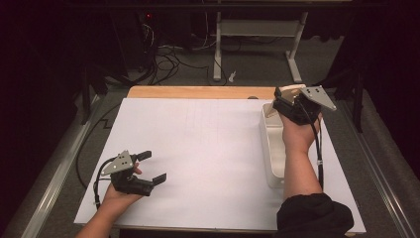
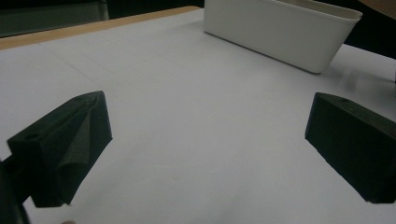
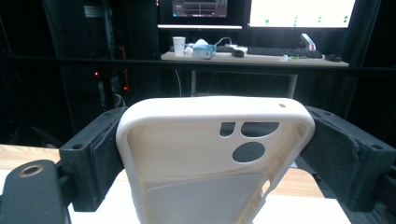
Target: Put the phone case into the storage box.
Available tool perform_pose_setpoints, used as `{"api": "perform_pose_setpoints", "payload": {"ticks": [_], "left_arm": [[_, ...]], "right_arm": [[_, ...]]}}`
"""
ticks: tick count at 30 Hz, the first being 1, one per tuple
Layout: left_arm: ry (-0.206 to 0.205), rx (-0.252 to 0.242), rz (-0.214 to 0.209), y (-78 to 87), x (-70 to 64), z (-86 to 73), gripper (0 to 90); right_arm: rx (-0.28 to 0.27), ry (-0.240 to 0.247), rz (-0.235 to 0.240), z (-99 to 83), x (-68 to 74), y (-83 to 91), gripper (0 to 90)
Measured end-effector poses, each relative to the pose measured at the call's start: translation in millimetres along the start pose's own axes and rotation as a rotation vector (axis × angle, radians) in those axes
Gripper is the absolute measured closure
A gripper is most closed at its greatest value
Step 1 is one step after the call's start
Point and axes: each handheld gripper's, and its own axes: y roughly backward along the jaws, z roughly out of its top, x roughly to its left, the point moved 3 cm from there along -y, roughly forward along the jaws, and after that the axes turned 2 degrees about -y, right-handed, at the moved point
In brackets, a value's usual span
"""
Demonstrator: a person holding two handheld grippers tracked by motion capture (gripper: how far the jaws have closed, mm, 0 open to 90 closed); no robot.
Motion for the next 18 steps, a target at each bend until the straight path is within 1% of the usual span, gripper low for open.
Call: {"api": "perform_pose_setpoints", "payload": {"ticks": [6, 18], "left_arm": [[-0.009, 0.004, -0.001, 0.3, -0.2, -0.5, 1.6], [0.0, -0.001, -0.002, 1.2, 0.1, 0.5, 1.8]], "right_arm": [[0.024, -0.002, -0.014, -4.1, 0.1, -7.0, 12.4], [0.034, -0.007, -0.032, -10.6, 1.9, -16.0, 12.3]]}}
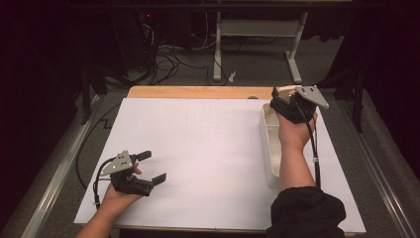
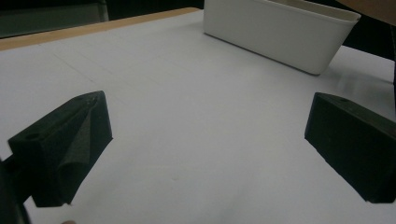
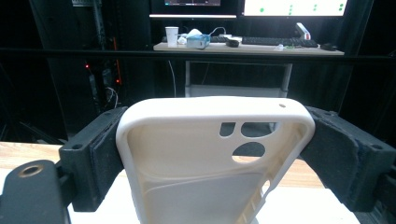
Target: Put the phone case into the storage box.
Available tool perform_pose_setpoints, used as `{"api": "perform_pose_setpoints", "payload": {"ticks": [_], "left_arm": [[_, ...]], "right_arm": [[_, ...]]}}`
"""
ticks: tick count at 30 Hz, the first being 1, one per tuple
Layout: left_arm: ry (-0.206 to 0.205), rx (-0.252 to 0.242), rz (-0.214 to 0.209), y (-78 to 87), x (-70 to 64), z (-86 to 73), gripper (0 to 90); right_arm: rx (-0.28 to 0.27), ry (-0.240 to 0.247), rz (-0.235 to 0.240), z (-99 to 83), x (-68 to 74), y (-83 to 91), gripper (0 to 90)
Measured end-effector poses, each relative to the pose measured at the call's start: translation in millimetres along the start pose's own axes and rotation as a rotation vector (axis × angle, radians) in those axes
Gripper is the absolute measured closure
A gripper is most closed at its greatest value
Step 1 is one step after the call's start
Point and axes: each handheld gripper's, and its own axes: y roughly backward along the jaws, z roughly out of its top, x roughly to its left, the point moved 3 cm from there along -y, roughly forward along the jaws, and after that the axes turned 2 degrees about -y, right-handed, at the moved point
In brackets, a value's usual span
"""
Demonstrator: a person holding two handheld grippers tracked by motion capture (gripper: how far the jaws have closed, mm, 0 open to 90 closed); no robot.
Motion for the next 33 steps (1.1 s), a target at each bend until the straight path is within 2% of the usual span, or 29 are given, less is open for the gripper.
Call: {"api": "perform_pose_setpoints", "payload": {"ticks": [10, 19, 27, 33], "left_arm": [[0.004, 0.0, -0.002, -0.1, -0.1, 0.1, 1.9], [0.006, -0.004, -0.005, 0.5, -0.5, 0.6, 1.9], [0.006, -0.004, -0.005, 0.7, -0.5, 0.7, 1.9], [0.007, -0.004, -0.006, 1.1, -0.5, 0.8, 1.9]], "right_arm": [[0.001, 0.003, -0.005, -5.3, 2.4, -5.5, 12.2], [0.024, 0.008, -0.005, -12.1, 3.3, -10.7, 12.2], [0.06, 0.008, -0.011, -20.2, 2.0, -15.7, 12.0], [0.09, -0.01, -0.02, -27.6, -1.4, -18.3, 12.0]]}}
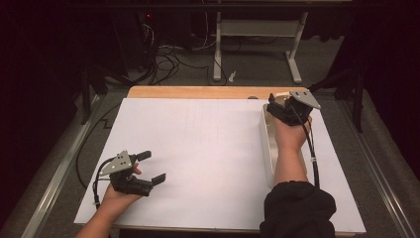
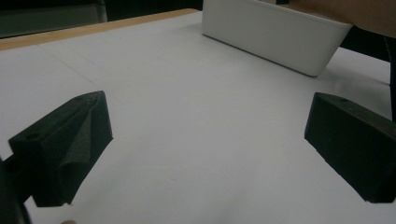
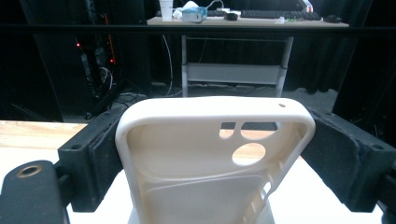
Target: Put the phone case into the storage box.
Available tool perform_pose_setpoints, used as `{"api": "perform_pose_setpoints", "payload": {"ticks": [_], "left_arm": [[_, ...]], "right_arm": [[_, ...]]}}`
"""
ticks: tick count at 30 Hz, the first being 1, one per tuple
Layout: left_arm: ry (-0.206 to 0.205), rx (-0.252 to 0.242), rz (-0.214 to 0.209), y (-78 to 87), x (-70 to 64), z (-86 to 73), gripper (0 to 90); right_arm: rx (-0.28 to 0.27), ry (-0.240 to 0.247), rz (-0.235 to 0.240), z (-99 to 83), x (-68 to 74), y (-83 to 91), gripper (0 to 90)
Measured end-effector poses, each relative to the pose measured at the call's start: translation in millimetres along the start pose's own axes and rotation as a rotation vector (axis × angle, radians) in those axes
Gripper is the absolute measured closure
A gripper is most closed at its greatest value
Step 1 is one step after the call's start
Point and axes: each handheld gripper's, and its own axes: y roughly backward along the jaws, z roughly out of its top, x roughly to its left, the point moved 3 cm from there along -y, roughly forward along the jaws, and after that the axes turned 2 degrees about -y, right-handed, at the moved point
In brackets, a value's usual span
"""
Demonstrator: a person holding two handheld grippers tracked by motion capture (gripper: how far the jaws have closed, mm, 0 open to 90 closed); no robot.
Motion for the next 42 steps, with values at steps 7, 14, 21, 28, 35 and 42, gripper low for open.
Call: {"api": "perform_pose_setpoints", "payload": {"ticks": [7, 14, 21, 28, 35, 42], "left_arm": [[0.0, 0.002, -0.002, 0.3, -0.2, 0.0, 1.9], [-0.001, 0.004, -0.004, 0.1, -0.3, -0.4, 2.0], [0.0, 0.006, -0.005, -0.1, -0.4, -0.8, 2.1], [0.003, 0.007, -0.008, -0.6, -0.9, -1.1, 2.2], [0.004, 0.008, -0.01, -0.7, -1.0, -1.3, 2.1], [0.003, 0.009, -0.013, -0.7, -1.5, -1.3, 2.2]], "right_arm": [[0.022, -0.006, -0.008, -4.1, -2.4, -2.3, 11.9], [0.032, -0.009, -0.012, -6.2, -1.9, -4.3, 11.8], [0.031, -0.011, -0.016, -6.3, -1.8, -5.0, 11.6], [0.032, 0.009, -0.019, -5.4, 1.0, -8.1, 11.1], [0.037, 0.019, -0.02, -4.3, 2.8, -10.8, 10.9], [0.037, 0.011, -0.027, -3.6, 2.8, -12.5, 10.9]]}}
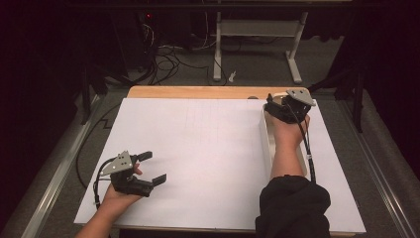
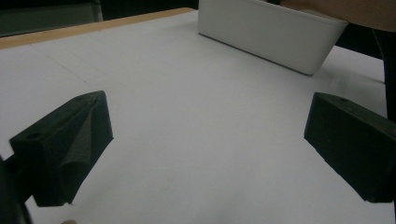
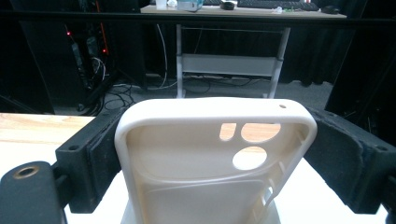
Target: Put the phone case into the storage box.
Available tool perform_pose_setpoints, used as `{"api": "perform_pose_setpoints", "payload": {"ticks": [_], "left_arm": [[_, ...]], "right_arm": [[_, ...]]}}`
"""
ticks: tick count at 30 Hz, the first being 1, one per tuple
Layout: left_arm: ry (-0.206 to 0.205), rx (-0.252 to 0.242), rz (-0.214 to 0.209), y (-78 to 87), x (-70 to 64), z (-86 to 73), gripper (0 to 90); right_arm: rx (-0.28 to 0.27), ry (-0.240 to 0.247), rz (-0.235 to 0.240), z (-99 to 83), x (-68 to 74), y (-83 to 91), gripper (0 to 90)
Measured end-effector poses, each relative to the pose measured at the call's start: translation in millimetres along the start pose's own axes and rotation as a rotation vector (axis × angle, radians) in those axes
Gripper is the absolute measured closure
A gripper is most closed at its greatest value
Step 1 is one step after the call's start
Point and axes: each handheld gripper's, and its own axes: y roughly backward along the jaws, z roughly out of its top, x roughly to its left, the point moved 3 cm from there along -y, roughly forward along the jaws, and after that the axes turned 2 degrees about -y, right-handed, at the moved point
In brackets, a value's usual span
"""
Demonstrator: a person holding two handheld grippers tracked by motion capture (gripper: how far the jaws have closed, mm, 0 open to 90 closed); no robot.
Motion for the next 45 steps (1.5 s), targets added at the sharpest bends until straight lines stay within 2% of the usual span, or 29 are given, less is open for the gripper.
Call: {"api": "perform_pose_setpoints", "payload": {"ticks": [14, 25, 35, 45], "left_arm": [[-0.001, 0.001, -0.001, -0.1, -0.9, -0.3, 2.2], [-0.003, 0.001, -0.003, -0.1, -0.9, -0.4, 2.1], [0.002, 0.002, -0.006, 0.4, -1.0, -0.2, 2.2], [0.002, 0.005, -0.006, 0.6, -0.6, -0.5, 2.1]], "right_arm": [[-0.007, 0.012, -0.013, 0.0, 3.1, -2.6, 10.7], [-0.007, 0.002, -0.016, 1.7, 1.6, -6.3, 10.4], [0.016, 0.035, -0.018, 5.3, 6.6, -11.4, 10.2], [0.008, 0.031, -0.027, 5.6, 5.2, -14.9, 10.2]]}}
